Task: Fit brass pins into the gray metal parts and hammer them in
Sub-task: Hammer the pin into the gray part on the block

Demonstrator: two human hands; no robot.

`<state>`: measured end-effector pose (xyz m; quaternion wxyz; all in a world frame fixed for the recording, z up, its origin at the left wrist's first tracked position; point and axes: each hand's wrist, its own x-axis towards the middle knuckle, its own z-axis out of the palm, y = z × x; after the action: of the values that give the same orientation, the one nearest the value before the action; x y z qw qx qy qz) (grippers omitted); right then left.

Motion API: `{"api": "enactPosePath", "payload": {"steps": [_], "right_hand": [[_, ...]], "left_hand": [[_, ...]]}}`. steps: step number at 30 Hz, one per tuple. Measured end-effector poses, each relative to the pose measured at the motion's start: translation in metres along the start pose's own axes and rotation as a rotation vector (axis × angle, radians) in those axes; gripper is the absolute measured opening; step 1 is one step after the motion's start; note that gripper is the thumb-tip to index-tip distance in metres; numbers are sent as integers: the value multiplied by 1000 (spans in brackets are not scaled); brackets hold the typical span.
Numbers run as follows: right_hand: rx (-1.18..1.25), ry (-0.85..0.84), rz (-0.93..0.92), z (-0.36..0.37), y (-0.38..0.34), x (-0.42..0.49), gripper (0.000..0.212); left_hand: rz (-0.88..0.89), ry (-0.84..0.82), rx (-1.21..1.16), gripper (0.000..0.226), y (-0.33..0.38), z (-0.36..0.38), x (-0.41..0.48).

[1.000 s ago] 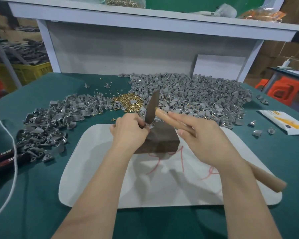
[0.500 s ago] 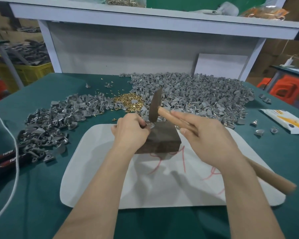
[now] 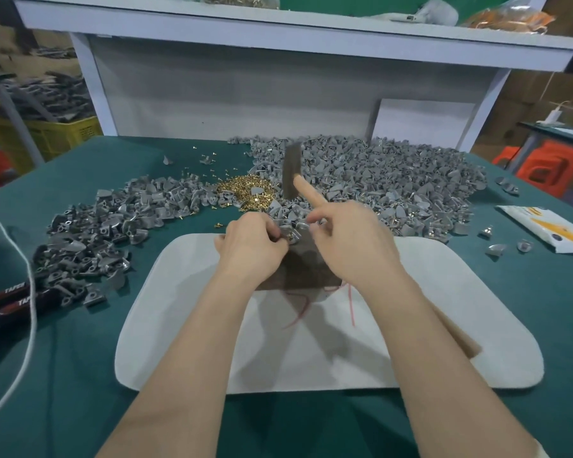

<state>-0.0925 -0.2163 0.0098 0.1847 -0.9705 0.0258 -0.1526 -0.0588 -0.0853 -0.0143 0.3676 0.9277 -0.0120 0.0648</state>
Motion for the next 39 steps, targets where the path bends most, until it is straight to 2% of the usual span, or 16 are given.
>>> {"api": "enactPosePath", "payload": {"steps": [2, 14, 20, 30, 33, 36, 37, 39], "right_hand": [[-15, -28, -1, 10, -6, 7, 15], [-6, 2, -29, 28, -11, 13, 16], [-43, 33, -17, 33, -12, 15, 29], [-2, 10, -33, 31, -10, 13, 22], [113, -8, -18, 28, -6, 13, 17], [312, 10, -62, 15, 3, 9, 39], [334, 26, -83, 9, 6, 7, 49], [275, 83, -91, 0, 13, 2, 53]], "left_hand": [[13, -12, -7, 26, -1, 0, 0], [33, 12, 24, 26, -1, 2, 0], [57, 30, 46, 22, -1, 6, 0], [47, 33, 42, 26, -2, 6, 0], [42, 31, 50, 26, -2, 6, 1], [37, 44, 52, 27, -2, 7, 1], [30, 53, 57, 26, -2, 7, 1], [24, 88, 67, 18, -3, 7, 2]]}}
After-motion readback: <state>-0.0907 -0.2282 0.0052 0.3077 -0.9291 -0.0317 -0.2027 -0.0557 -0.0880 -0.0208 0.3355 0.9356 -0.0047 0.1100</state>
